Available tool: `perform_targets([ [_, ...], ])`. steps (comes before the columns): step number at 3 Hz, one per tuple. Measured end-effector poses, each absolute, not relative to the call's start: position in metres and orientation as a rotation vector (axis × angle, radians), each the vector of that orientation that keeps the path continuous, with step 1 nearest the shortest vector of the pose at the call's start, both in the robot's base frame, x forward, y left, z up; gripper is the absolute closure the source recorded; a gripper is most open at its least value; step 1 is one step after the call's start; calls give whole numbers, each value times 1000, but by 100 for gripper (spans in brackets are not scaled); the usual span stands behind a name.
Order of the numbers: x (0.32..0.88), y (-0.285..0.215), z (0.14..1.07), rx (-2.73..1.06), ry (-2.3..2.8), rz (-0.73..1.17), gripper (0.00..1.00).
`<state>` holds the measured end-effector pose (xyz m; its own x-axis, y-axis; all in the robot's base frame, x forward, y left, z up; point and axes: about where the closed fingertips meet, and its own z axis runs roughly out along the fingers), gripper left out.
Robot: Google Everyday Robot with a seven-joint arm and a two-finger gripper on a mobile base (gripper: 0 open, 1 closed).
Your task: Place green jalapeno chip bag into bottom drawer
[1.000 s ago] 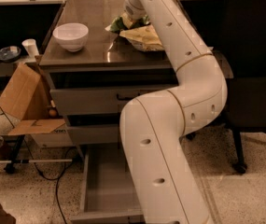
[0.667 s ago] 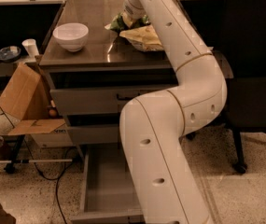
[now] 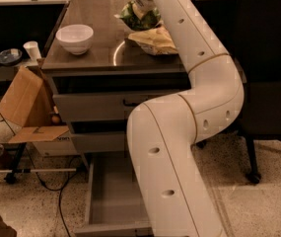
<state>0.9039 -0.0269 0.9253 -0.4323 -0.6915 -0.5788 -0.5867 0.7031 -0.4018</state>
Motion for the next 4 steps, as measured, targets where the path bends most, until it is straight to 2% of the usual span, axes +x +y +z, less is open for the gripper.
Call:
perform_targets([
  [2,903,-51,973,-842,2107,-199,100],
  [4,891,-105,1015,-729,2074,-218,100],
])
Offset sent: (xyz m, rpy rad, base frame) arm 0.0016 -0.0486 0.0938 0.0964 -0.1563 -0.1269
